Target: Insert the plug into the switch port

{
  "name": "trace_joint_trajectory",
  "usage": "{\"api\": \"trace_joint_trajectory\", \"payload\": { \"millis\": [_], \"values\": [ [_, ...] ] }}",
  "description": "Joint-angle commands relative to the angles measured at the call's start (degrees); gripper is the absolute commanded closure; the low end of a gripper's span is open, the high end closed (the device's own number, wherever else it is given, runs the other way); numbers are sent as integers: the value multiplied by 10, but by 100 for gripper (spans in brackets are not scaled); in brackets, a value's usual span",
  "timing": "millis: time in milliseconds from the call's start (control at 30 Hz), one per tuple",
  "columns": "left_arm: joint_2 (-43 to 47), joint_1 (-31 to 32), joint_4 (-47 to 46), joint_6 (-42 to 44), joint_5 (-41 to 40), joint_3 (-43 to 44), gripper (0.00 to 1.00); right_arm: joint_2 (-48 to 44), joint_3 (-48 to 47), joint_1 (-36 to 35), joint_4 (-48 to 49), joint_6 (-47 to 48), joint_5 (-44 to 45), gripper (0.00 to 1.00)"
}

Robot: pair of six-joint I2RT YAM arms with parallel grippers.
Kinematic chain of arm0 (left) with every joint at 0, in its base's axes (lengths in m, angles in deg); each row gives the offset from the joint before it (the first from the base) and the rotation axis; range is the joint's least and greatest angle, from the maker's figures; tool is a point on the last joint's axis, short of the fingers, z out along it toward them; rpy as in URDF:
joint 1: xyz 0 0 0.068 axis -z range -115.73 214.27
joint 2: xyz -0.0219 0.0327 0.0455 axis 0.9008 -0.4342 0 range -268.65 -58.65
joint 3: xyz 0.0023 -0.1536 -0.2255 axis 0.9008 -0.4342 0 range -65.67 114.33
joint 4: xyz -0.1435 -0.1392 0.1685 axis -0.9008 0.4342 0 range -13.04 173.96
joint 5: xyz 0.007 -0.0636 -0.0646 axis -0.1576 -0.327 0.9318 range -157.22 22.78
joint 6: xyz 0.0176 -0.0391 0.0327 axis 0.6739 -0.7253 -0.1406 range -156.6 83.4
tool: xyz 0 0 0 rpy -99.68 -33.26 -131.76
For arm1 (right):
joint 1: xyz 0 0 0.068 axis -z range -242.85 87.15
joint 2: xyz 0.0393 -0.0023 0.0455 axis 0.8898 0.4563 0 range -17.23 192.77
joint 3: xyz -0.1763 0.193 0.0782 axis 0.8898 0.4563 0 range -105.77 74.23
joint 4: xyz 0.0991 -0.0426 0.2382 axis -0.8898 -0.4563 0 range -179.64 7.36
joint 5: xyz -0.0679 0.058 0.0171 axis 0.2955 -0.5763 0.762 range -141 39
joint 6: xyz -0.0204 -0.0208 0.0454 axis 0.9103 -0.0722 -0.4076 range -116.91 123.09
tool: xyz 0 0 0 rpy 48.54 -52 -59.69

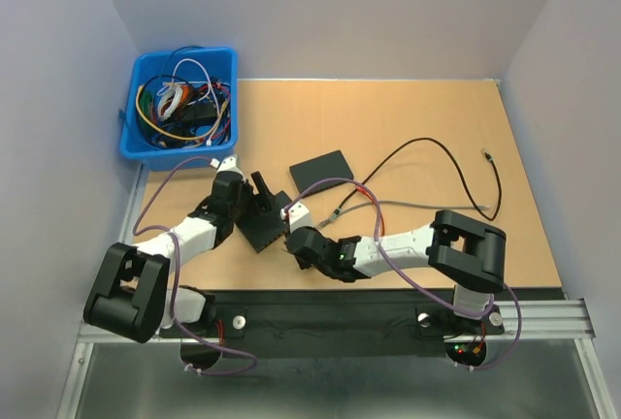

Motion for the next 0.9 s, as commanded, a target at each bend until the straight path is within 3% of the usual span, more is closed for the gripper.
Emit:
{"api": "trace_joint_trajectory", "payload": {
  "millis": [0,300,867],
  "values": [
    [-16,2,26,-12,5,24,12,11,-32,-4,2,14,19,100],
    [3,6,-6,-50,47,-28,11,26,-49,-4,-7,25,27,100],
    [16,23,-33,-62,31,-51,11,24,-45,2,-29,24,30,100]
  ]
}}
